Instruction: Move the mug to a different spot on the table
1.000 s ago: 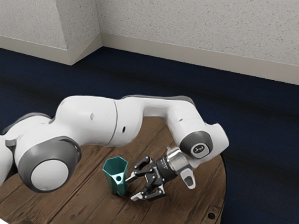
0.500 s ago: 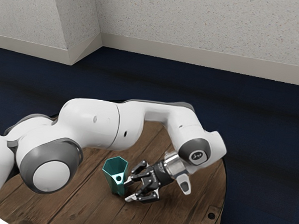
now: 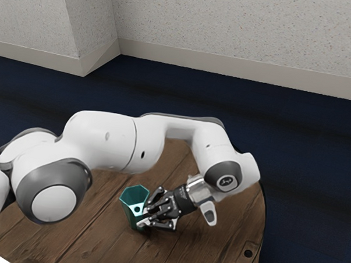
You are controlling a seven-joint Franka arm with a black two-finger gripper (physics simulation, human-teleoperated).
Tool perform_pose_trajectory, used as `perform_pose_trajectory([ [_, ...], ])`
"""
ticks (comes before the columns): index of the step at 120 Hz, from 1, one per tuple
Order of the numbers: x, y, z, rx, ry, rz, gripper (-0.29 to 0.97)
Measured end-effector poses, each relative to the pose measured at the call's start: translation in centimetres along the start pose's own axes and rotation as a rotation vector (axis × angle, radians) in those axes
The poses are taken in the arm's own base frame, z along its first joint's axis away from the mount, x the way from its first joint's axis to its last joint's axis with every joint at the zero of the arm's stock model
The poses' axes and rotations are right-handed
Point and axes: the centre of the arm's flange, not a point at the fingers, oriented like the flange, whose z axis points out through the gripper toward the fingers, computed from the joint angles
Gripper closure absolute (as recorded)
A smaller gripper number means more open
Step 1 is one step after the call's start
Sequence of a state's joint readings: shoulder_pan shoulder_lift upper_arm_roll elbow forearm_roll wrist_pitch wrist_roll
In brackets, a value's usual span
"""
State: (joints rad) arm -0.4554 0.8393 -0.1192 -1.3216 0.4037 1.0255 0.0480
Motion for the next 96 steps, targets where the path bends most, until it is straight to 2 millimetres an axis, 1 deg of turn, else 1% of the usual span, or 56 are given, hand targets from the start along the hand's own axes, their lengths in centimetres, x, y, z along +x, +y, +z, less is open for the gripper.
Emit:
perform_pose_trajectory([
  [21,-1.3,-1.0,0.2,0.003,-0.001,-0.015,0.75],
  [35,-3.7,-1.6,0.7,0.02,0.015,-0.028,0.76],
  [51,-5.3,-2.0,1.0,0.058,0.051,-0.046,0.77],
  [59,-6.0,-1.8,1.6,0.112,0.079,-0.042,0.78],
  [66,-5.9,-1.3,2.3,0.172,0.098,-0.026,0.78],
  [77,-5.6,-0.3,2.6,0.301,0.146,0.013,0.78],
  [87,-6.4,0.7,4.9,0.42,0.162,0.074,0.78],
  [96,-7.3,0.4,6.1,0.494,0.187,0.107,0.78],
])
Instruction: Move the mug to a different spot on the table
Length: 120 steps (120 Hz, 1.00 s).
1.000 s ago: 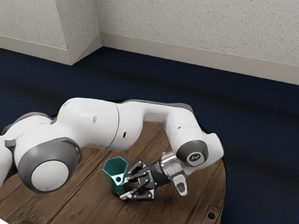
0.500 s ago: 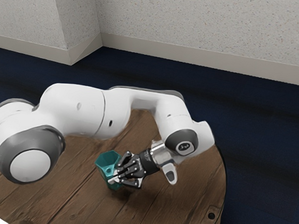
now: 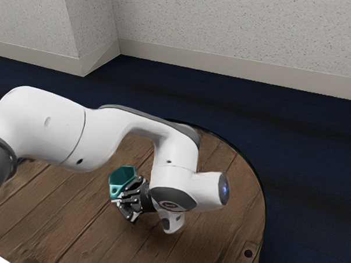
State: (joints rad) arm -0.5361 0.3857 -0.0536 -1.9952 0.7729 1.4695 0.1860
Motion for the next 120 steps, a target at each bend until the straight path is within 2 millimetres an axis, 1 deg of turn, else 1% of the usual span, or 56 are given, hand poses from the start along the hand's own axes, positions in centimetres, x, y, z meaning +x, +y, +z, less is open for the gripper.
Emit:
perform_pose_trajectory([
  [9,-0.4,-1.1,1.4,0.039,0.014,0.012,0.79],
  [27,-1.0,-4.4,4.9,0.056,0.012,0.014,0.79],
  [35,-1.0,-5.4,6.3,0.057,0.004,0.02,0.79],
  [41,-0.9,-5.8,6.8,0.061,0.005,0.03,0.79],
  [46,-0.5,-5.8,7.2,0.065,0.006,0.046,0.79],
  [64,0.9,-5.2,7.6,0.083,0.019,0.104,0.79],
  [87,2.2,-4.6,7.9,0.089,0.03,0.159,0.79],
  [105,2.7,-4.0,7.6,0.095,0.039,0.19,0.79],
  [120,2.4,-3.3,7.6,0.096,0.044,0.21,0.79],
])
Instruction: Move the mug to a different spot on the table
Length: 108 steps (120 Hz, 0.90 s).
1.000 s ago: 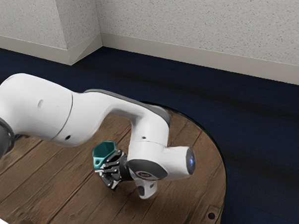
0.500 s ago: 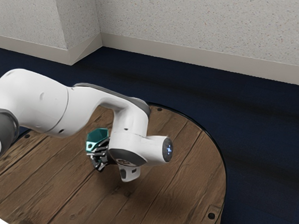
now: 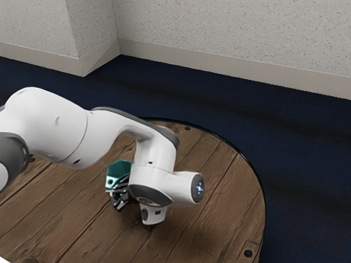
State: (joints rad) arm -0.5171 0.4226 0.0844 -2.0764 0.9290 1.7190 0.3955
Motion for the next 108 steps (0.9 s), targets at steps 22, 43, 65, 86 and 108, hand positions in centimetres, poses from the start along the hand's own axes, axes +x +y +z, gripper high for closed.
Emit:
perform_pose_trajectory([
  [22,0.3,0.5,-0.2,-0.001,0.007,0.019,0.77],
  [43,0.4,0.6,-0.3,-0.005,0.01,0.029,0.7],
  [65,0.6,1.1,-0.6,-0.003,0.011,0.044,0.63],
  [86,0.5,1.4,-0.7,-0.001,0.017,0.053,0.6],
  [108,0.7,1.8,-1.7,0.019,0.026,0.064,0.59],
])
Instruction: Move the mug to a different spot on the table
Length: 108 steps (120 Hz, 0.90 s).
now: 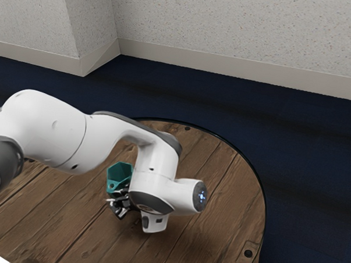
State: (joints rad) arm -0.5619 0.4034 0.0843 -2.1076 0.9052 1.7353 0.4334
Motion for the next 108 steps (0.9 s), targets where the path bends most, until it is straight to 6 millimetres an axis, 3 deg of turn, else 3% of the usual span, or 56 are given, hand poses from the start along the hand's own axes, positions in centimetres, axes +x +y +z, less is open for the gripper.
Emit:
perform_pose_trajectory([
  [33,1.3,1.0,-2.4,0.051,0.009,0.031,0.58],
  [41,1.2,1.4,-4.6,0.081,0.032,0.03,0.57],
  [49,-0.5,0.7,-9.1,0.087,0.121,-0.026,0.5],
  [64,-9.9,-2.6,-14.9,-0.07,0.398,-0.239,0.29],
  [78,-19.1,-7.6,-17.1,-0.297,0.684,-0.462,0.18],
  [86,-24.9,-10.5,-16.9,-0.408,0.817,-0.597,0.14],
  [96,-33.2,-13.5,-15.2,-0.515,0.933,-0.765,0.1],
  [102,-38.1,-14.6,-14.0,-0.556,0.973,-0.856,0.09],
  [108,-41.9,-15.1,-12.3,-0.596,0.987,-0.926,0.07],
])
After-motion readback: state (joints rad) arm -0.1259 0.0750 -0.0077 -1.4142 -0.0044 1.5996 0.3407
